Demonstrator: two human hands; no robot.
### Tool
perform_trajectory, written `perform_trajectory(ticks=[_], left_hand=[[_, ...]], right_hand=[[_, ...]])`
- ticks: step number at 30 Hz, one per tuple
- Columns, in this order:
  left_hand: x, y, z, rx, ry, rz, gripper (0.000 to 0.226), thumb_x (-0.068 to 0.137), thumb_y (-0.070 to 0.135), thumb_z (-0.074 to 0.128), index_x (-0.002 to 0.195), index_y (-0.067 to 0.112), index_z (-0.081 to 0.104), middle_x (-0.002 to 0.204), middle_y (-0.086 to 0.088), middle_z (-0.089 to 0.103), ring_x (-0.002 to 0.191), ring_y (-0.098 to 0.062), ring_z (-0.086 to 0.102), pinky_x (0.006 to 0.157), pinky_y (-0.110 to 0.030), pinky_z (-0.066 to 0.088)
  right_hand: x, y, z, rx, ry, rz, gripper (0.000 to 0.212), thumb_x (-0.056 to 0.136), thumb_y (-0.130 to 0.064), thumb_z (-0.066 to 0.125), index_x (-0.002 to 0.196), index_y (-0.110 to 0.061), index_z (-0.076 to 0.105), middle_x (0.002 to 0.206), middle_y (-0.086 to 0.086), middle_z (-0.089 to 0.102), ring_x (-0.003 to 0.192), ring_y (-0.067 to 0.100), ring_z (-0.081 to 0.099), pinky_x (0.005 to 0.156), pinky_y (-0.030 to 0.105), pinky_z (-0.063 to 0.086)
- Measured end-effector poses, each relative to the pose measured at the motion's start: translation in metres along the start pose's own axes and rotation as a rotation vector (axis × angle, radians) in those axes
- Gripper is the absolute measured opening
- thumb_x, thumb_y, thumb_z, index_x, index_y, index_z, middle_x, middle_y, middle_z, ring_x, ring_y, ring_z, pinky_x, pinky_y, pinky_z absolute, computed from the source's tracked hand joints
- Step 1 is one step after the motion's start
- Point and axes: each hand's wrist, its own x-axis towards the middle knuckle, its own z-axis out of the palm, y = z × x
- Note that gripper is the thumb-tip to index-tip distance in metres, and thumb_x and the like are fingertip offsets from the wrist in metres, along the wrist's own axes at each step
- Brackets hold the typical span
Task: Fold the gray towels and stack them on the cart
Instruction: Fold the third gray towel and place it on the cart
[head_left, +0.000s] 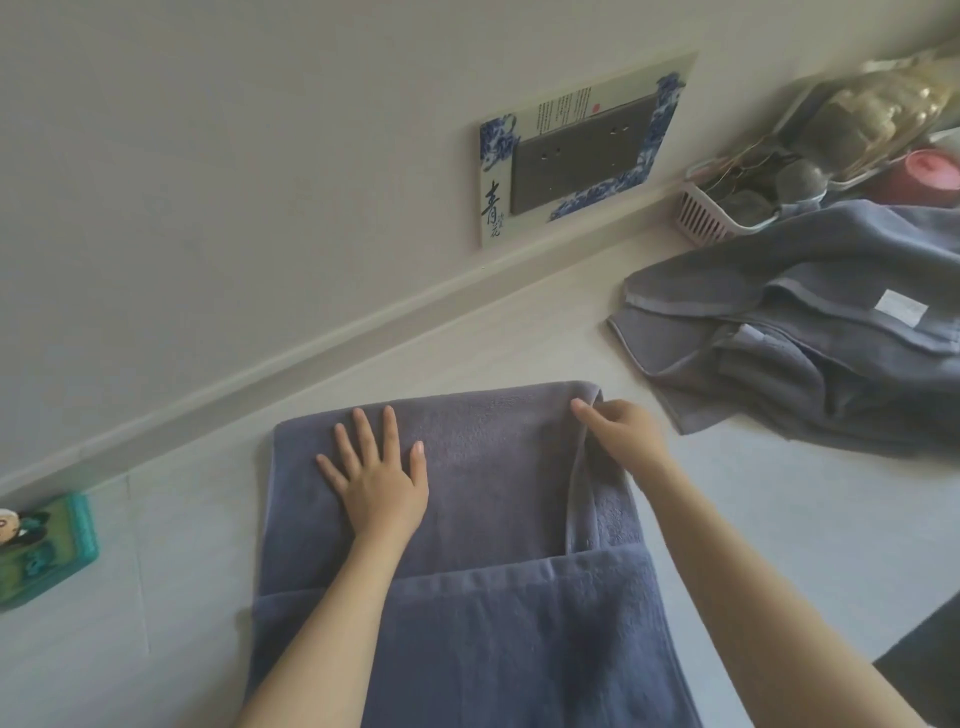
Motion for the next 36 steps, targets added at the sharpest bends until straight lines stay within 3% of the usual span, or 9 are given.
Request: perform_trajectory(ticks=[7, 11, 13, 15, 18, 22, 27, 32, 36], left_hand=[[0.001, -0.002, -0.002, 0.010, -0.016, 0.034, 0.073, 0.084, 0.058, -0.003, 0.151, 0.029, 0.001, 0.160, -0.007, -0.005, 0.146, -0.031, -0.006, 0.112, -0.058, -0.009], [-0.004, 0.003, -0.005, -0.129, 0.047, 0.046, 0.066, 0.089, 0.047, 0.021, 0.149, 0.020, 0.026, 0.156, -0.017, 0.017, 0.144, -0.034, 0.012, 0.113, -0.054, 0.000], [-0.021, 0.010, -0.009, -0.286, 0.237, 0.218, 0.044, 0.087, 0.037, 0.037, 0.116, 0.016, 0.063, 0.126, -0.016, 0.055, 0.119, -0.033, 0.048, 0.101, -0.044, 0.029], [-0.048, 0.021, -0.011, -0.413, 0.201, 0.485, 0.035, 0.087, 0.038, 0.038, 0.080, 0.017, 0.065, 0.085, -0.001, 0.062, 0.085, -0.027, 0.058, 0.076, -0.033, 0.031], [-0.084, 0.034, -0.021, -0.351, -0.231, 0.669, 0.050, 0.082, 0.063, 0.033, 0.083, 0.023, 0.063, 0.082, 0.005, 0.059, 0.088, -0.017, 0.053, 0.077, -0.028, 0.028], [-0.091, 0.034, -0.022, -0.186, -0.391, 0.696, 0.040, 0.079, 0.061, 0.059, 0.096, 0.025, 0.064, 0.103, 0.007, 0.051, 0.103, -0.012, 0.037, 0.088, -0.024, 0.019], [-0.098, 0.028, -0.034, -0.383, -0.538, 0.663, 0.020, 0.082, 0.049, 0.065, 0.086, 0.032, 0.056, 0.112, 0.008, 0.049, 0.107, -0.009, 0.037, 0.099, -0.024, 0.030], [-0.113, 0.024, -0.033, -0.365, -0.378, 0.649, 0.020, 0.087, 0.045, 0.059, 0.090, 0.025, 0.057, 0.108, 0.007, 0.051, 0.108, -0.013, 0.044, 0.100, -0.030, 0.035], [-0.132, 0.026, -0.025, -0.266, -0.182, 0.658, 0.021, 0.092, 0.040, 0.051, 0.101, 0.022, 0.056, 0.109, 0.007, 0.053, 0.110, -0.014, 0.046, 0.112, -0.036, 0.022]], right_hand=[[0.014, 0.014, 0.012, -0.213, 0.180, -0.025, 0.028, 0.086, -0.032, 0.062, 0.072, -0.011, 0.050, 0.075, 0.009, 0.054, 0.078, 0.031, 0.054, 0.062, 0.034, 0.035], [-0.007, 0.020, 0.024, -0.309, 0.368, -0.250, 0.045, 0.076, -0.013, 0.071, 0.117, -0.004, 0.055, 0.109, 0.016, 0.056, 0.102, 0.037, 0.050, 0.089, 0.038, 0.036], [-0.029, 0.024, 0.036, -0.322, 0.331, -0.547, 0.030, 0.074, -0.008, 0.065, 0.104, -0.005, 0.062, 0.098, 0.015, 0.060, 0.091, 0.036, 0.053, 0.084, 0.036, 0.037], [-0.049, 0.029, 0.042, -0.370, 0.006, -0.679, 0.017, 0.082, -0.018, 0.053, 0.090, -0.010, 0.066, 0.085, 0.010, 0.064, 0.083, 0.032, 0.058, 0.076, 0.036, 0.045], [-0.070, 0.027, 0.034, -0.477, -0.304, -0.578, 0.020, 0.092, -0.023, 0.047, 0.095, -0.013, 0.064, 0.093, 0.007, 0.068, 0.091, 0.029, 0.061, 0.076, 0.033, 0.042], [-0.080, 0.014, 0.023, -0.786, -0.418, -0.464, 0.039, 0.099, -0.043, 0.031, 0.098, -0.017, 0.060, 0.106, 0.008, 0.066, 0.103, 0.029, 0.057, 0.085, 0.034, 0.038], [-0.087, 0.027, -0.010, -1.180, -0.482, -0.237, 0.061, 0.097, -0.052, 0.005, 0.138, -0.026, 0.042, 0.132, 0.007, 0.055, 0.128, 0.027, 0.043, 0.108, 0.043, 0.018], [-0.106, 0.048, -0.012, -1.079, -0.165, -0.295, 0.068, 0.095, -0.058, 0.012, 0.115, -0.016, 0.062, 0.119, 0.005, 0.060, 0.119, 0.025, 0.043, 0.100, 0.038, 0.026], [-0.133, 0.058, -0.008, -0.765, -0.252, -0.297, 0.049, 0.082, -0.064, 0.051, 0.094, -0.017, 0.052, 0.104, 0.005, 0.062, 0.100, 0.025, 0.054, 0.077, 0.031, 0.036]])
